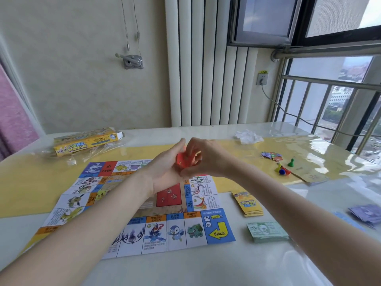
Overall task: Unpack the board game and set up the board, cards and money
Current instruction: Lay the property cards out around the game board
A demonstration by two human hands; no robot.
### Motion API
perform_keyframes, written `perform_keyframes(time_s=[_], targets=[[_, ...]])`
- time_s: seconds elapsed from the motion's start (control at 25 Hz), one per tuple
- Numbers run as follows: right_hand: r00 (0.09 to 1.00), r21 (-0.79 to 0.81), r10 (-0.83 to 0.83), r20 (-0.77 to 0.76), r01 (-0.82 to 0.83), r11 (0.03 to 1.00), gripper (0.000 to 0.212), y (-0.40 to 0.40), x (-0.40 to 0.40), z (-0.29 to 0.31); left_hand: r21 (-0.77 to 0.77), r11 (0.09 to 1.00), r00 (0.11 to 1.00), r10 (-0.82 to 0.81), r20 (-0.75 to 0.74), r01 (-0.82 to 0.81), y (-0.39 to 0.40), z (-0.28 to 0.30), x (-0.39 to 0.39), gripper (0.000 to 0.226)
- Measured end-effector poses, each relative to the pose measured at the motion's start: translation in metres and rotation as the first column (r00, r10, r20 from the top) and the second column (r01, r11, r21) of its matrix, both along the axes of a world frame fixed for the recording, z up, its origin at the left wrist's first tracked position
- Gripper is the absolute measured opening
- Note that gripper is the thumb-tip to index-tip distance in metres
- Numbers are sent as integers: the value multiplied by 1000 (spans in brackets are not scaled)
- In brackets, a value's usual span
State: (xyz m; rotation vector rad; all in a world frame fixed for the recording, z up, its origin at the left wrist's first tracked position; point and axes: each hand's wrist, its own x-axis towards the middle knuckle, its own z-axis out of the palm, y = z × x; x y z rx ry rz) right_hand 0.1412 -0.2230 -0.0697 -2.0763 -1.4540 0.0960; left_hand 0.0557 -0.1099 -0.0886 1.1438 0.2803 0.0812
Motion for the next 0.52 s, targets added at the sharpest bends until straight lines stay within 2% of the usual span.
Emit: perform_keyframes(time_s=[0.08, 0.16, 0.24, 0.32, 0.4, 0.48, 0.52], targets=[[979, 151, 50, -195, -20, 988, 36, 3, -3, 1, -35, 998, 996, -42, 81, 45, 12, 0, -12, 52], [918, 217, 135, -374, -55, 975, 35, 4, -6, -1, -91, 995, 992, -26, 125, 38, 21, -2, -21, 57], [899, 177, 169, -403, -104, 979, 38, 6, -7, -7, -86, 996, 994, -24, 109, 33, 26, -6, -25, 72], [897, 148, 197, -395, -149, 978, 38, 7, -6, -11, -48, 999, 996, -7, 94, 12, 28, -9, -27, 71], [900, 145, 203, -386, -158, 977, 38, 10, -6, -15, -74, 997, 995, 3, 102, 4, 29, -11, -30, 74], [906, 148, 184, -381, -137, 980, 37, 14, -6, -17, -87, 996, 993, -11, 117, 21, 32, -10, -32, 68], [912, 143, 172, -372, -126, 982, 37, 16, -5, -19, -30, 999, 994, -19, 106, 22, 34, -9, -33, 59]])
